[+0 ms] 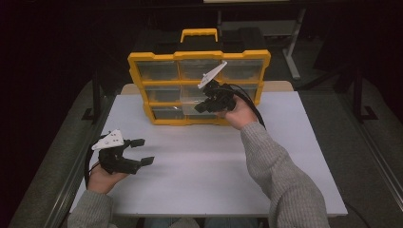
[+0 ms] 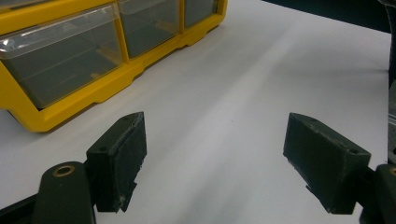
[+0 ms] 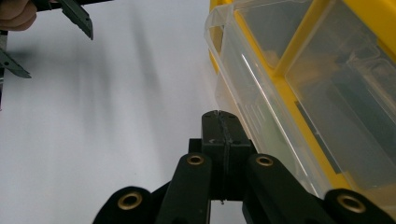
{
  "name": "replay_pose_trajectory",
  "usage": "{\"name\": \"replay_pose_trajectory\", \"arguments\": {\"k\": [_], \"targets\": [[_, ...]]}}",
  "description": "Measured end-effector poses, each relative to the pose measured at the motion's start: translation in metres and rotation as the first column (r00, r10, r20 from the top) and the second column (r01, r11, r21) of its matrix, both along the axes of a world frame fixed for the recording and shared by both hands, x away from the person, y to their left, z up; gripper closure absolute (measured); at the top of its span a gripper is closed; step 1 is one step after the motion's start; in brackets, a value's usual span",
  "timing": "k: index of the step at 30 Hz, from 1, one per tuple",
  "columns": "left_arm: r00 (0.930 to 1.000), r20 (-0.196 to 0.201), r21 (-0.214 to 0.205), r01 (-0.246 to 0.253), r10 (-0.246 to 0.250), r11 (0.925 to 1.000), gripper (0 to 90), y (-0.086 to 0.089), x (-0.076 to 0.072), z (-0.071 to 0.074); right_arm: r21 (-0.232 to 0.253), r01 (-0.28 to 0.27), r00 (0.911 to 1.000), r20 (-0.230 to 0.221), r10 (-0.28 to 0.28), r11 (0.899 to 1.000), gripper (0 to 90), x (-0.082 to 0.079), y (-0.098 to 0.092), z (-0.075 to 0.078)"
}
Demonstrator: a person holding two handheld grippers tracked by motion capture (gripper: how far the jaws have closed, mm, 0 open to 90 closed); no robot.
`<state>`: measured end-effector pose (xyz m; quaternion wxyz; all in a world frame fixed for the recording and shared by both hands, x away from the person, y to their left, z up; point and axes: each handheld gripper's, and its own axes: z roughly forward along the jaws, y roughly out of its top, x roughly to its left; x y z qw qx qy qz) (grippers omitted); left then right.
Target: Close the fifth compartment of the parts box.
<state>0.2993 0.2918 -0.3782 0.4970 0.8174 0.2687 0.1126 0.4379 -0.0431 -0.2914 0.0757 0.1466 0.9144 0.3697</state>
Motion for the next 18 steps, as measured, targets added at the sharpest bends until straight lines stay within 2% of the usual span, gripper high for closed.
{"name": "replay_pose_trajectory", "arguments": {"k": [18], "targets": [[1.0000,0.003,0.004,-0.002,0.002,1.0000,21.2,0.0014,0.0002,0.0001,-0.017,0.019,0.9998,0.000,-0.019,1.000,88.8,0.0062,0.0019,0.0005]]}}
